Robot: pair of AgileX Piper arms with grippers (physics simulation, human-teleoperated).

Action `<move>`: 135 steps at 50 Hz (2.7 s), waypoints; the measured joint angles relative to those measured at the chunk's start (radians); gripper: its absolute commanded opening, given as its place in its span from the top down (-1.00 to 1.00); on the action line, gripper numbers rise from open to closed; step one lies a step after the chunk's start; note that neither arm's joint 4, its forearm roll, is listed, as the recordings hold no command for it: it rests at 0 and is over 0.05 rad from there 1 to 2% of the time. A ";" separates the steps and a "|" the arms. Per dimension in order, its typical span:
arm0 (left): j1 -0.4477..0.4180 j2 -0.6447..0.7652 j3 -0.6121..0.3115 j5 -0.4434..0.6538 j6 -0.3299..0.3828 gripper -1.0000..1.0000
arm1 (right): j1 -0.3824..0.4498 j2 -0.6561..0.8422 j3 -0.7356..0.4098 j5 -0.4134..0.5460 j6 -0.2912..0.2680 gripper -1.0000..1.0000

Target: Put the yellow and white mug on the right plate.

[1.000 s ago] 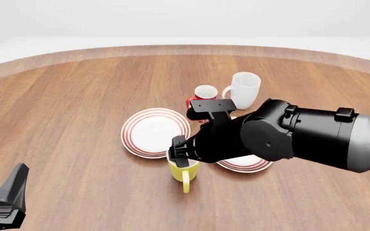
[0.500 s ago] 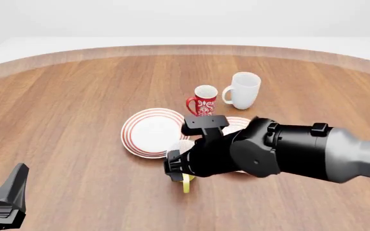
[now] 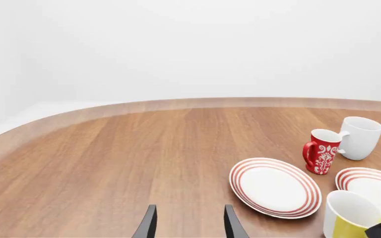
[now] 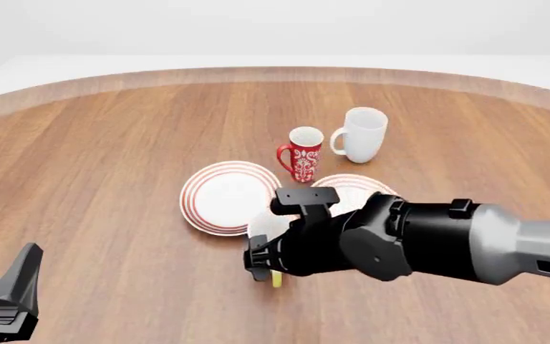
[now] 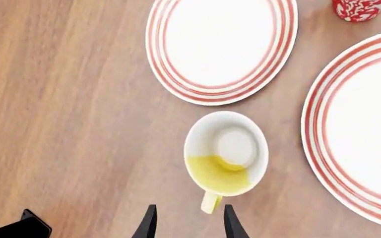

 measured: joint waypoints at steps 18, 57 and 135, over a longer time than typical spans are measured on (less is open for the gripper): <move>0.000 0.000 0.000 0.000 0.000 -1.00 | -0.001 0.042 0.043 -0.074 0.029 -1.00; 0.000 0.000 0.000 0.000 0.000 -1.00 | -0.005 0.115 0.107 -0.190 0.059 -1.00; 0.000 0.000 0.000 0.000 0.000 -1.00 | -0.156 -0.062 0.094 -0.045 -0.165 1.00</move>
